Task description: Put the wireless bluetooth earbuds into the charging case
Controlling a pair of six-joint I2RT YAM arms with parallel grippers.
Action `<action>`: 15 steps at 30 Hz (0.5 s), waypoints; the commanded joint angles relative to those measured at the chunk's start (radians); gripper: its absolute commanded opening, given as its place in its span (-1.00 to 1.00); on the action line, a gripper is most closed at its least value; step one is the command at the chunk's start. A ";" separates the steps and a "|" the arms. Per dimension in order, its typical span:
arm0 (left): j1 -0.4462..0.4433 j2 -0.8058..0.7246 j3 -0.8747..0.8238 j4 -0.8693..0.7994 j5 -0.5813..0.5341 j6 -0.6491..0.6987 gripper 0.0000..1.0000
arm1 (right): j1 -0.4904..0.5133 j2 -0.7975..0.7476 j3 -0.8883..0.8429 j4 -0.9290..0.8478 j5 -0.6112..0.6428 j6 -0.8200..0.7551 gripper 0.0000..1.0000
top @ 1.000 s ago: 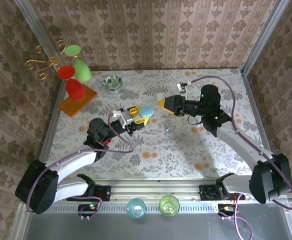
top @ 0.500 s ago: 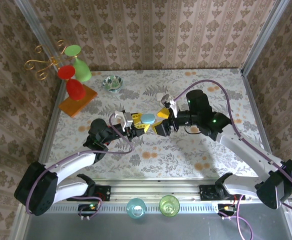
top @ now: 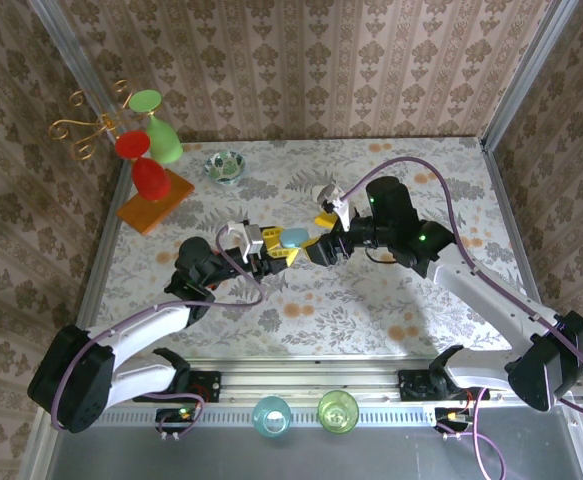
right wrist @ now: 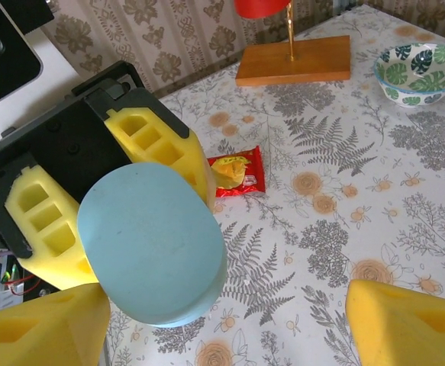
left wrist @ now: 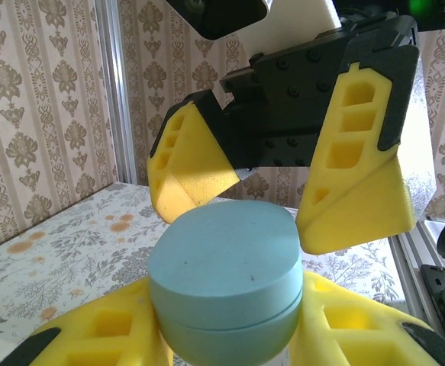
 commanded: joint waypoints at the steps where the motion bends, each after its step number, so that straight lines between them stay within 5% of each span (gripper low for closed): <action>1: -0.003 -0.019 -0.019 0.035 0.058 -0.002 -0.43 | -0.001 0.011 0.035 0.036 0.060 0.004 0.62; 15: -0.002 -0.023 -0.035 0.038 0.071 0.017 -0.42 | -0.017 0.018 0.048 0.040 0.124 0.059 0.61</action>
